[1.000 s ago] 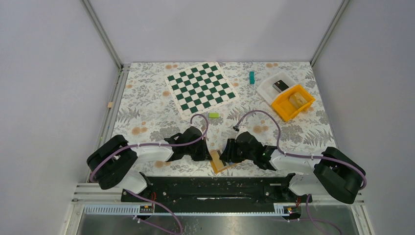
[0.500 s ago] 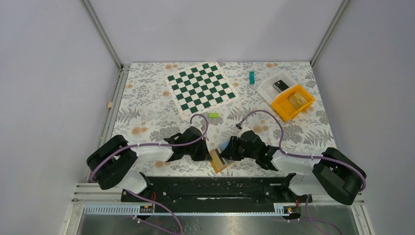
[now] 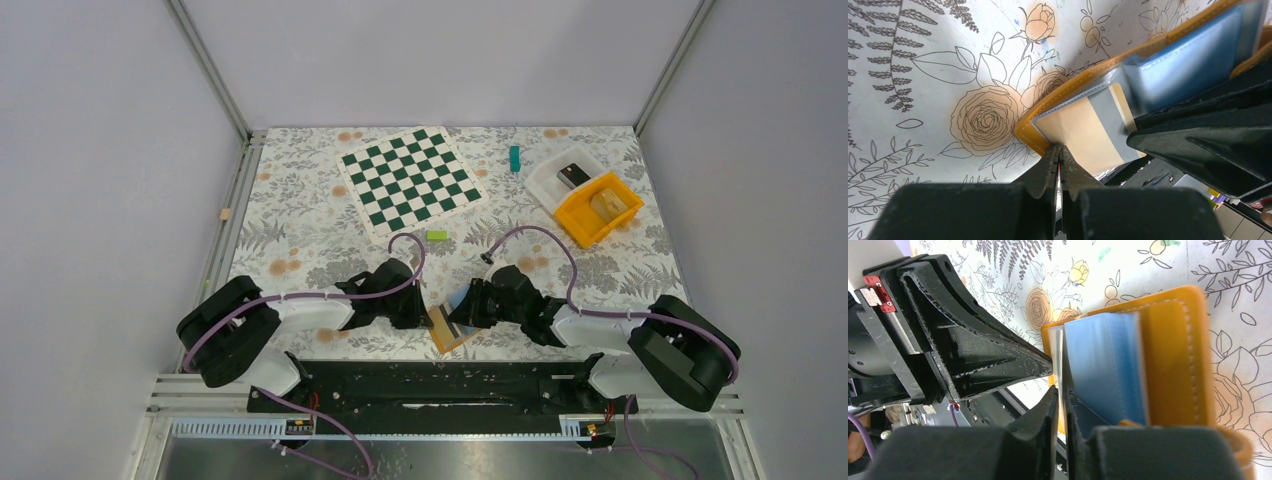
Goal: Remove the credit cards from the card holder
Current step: Remove the credit card from the card holder.
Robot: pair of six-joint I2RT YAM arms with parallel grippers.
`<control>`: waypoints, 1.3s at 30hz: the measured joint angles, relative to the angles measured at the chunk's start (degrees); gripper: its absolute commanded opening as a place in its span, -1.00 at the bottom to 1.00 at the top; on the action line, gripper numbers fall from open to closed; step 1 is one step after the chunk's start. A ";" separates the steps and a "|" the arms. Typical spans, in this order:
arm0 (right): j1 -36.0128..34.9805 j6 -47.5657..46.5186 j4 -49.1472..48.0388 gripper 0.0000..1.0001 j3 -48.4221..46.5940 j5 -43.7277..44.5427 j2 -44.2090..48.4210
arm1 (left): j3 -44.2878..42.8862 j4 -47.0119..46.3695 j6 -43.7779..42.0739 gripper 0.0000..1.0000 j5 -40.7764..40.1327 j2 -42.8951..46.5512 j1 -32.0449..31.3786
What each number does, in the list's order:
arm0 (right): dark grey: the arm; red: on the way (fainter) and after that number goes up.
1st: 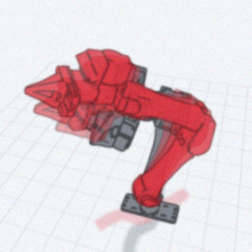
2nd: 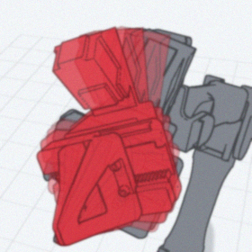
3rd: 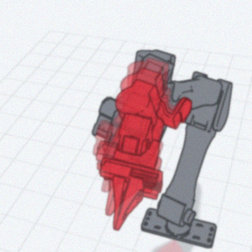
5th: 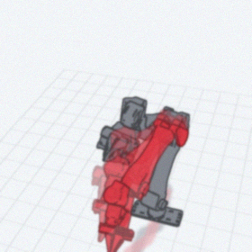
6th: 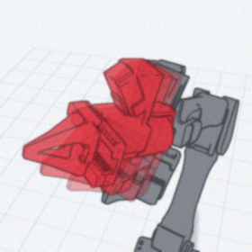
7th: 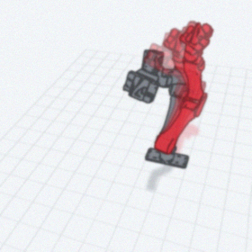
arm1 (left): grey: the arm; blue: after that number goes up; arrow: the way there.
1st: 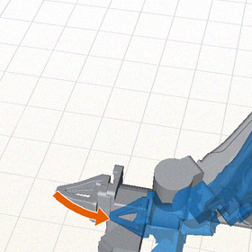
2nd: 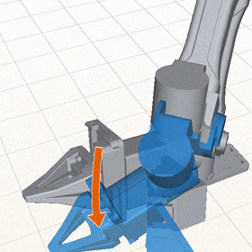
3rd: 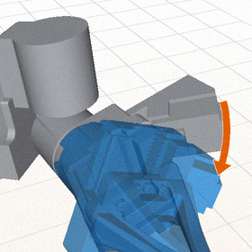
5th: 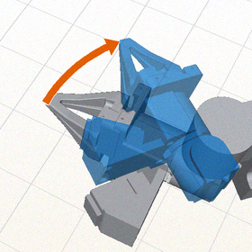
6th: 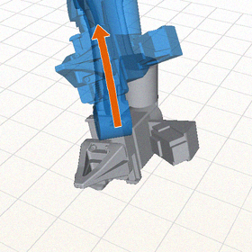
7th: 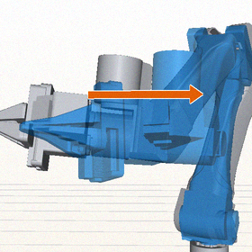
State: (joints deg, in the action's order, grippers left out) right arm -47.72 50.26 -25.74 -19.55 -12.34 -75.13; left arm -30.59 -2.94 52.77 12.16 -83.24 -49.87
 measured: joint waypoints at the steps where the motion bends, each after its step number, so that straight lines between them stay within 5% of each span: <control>1: 0.09 -0.04 0.02 -0.89 0.00 -0.24 -0.17 | 0.00 0.00 0.02 -0.95 -0.02 0.00 0.00; 3: 0.17 0.00 0.09 -1.00 0.00 -0.44 -0.22 | 0.09 -0.07 0.04 -0.95 -0.02 0.00 0.00; 28: 5.81 -2.67 12.81 -1.00 0.35 -0.76 13.60 | 0.22 -0.24 1.27 -0.98 -0.28 -0.20 0.00; 35: 6.99 -4.70 20.33 -1.00 -0.11 1.38 22.16 | -0.48 0.85 1.18 -0.86 -0.33 -0.26 -0.02; 39: 7.63 -6.60 25.27 -1.00 -1.68 3.30 26.05 | -2.01 3.80 0.61 -0.54 -0.44 -0.11 -0.07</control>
State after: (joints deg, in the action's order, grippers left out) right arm -40.10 43.66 -0.47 -21.23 -9.04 -49.08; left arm -32.60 0.86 53.39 11.73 -83.35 -49.93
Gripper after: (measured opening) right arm 0.014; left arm 0.119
